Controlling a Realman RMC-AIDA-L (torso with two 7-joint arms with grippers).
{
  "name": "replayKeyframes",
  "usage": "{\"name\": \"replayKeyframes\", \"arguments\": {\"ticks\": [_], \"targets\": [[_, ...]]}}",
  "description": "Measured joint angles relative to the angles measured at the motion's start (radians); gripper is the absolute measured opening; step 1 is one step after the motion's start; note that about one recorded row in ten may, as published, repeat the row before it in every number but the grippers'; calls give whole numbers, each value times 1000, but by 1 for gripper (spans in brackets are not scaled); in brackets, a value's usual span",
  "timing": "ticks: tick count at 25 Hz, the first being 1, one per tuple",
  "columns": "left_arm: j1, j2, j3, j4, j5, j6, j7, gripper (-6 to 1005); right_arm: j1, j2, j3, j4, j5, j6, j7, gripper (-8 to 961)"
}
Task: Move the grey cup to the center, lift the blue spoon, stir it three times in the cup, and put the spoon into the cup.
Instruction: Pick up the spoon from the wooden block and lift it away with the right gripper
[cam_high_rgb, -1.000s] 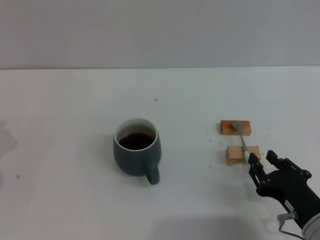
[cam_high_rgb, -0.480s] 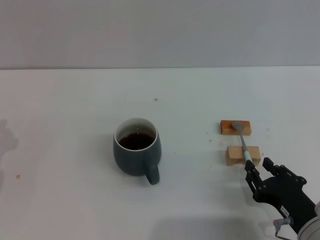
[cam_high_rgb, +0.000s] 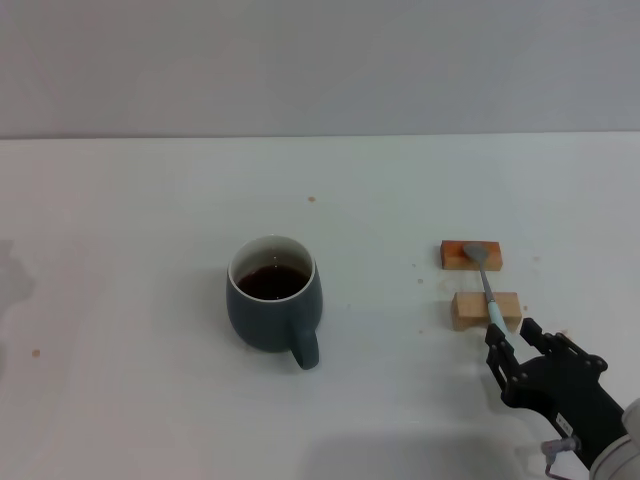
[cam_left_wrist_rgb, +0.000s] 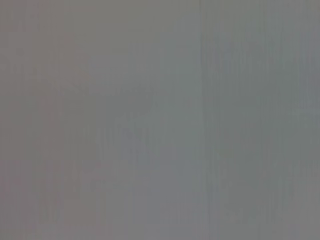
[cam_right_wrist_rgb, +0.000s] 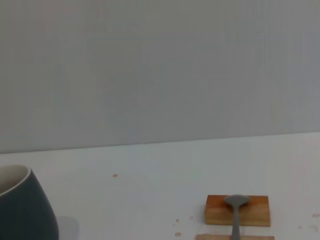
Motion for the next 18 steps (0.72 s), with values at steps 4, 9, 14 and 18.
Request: {"name": "replayKeyframes", "arguments": {"ticks": [4, 9, 14, 18], "targets": [[1, 0, 0, -2, 0, 0, 0, -2, 5, 1, 0, -7, 0, 2, 0, 397], [1, 0, 0, -8, 0, -2, 0, -2, 12, 3, -2, -21, 0, 2, 1, 396], [2, 2, 0, -12, 0, -9, 0, -2, 20, 5, -2, -28, 0, 3, 12, 395], [3, 2, 0, -15, 0, -12, 0, -2, 29, 4, -3, -34, 0, 3, 26, 395]]}}
